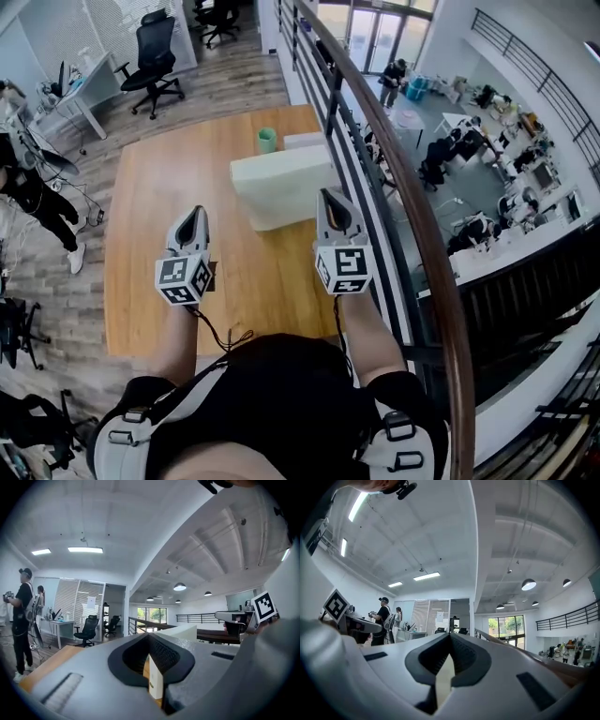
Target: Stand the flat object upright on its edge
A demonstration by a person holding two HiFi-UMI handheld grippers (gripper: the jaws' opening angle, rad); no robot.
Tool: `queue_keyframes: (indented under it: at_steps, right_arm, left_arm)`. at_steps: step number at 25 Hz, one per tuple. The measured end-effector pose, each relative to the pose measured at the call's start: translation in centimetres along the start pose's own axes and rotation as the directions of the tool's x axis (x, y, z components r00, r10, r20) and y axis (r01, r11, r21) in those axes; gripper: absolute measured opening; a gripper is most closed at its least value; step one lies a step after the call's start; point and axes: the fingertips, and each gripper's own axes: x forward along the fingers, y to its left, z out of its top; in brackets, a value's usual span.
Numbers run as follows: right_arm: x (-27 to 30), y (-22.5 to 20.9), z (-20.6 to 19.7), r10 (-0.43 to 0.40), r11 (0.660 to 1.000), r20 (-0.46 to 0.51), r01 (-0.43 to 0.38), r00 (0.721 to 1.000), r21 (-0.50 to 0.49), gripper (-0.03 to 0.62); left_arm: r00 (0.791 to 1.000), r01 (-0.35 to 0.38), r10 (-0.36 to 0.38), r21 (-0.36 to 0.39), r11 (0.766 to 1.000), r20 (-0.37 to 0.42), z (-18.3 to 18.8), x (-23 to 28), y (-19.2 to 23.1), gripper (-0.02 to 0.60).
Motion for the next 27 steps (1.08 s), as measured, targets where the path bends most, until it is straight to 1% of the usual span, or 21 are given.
queue_keyframes:
  at_steps: [2,5,9,14,18,27]
  right_arm:
    - [-0.6,1.1,-0.1,0.005,1.0,-0.003,-0.005,1.0,0.004,0.005]
    - [-0.7,2.1,-0.6,0.017,1.0,-0.015,-0.017,1.0,-0.001,0.005]
    - [-1.2,2.7,-0.7,0.019,1.0,-0.012,-0.019,1.0,-0.025,0.005]
    - [-1.3,2.7,-0.3,0.013,1.0,-0.008,-0.013,1.0,0.005,0.005]
    - [-1.0,2.7,-0.1,0.015,0.997,0.002,-0.015,1.0,0.073,0.005]
    - [-1.0,2.9,-0.6,0.013,0.998,-0.01,-0.013,1.0,0.063,0.005]
  left_arm:
    - [1.0,-0.008,0.008,-0.009,1.0,-0.012,-0.5,-0.9,0.1,0.005]
    - [0.999,-0.022,0.022,0.002,1.0,-0.035,-1.3,-1.3,0.5,0.005]
    - [0.999,-0.028,0.028,0.014,1.0,-0.036,-1.4,-1.8,0.3,0.005]
    - [0.999,-0.029,0.03,0.014,0.999,-0.027,-0.8,-2.0,0.0,0.005]
    - [0.999,-0.029,0.03,0.015,0.999,-0.025,-0.6,-1.9,-0.1,0.005]
    - [0.999,-0.027,0.027,0.01,1.0,-0.037,-0.9,-1.8,-0.4,0.005]
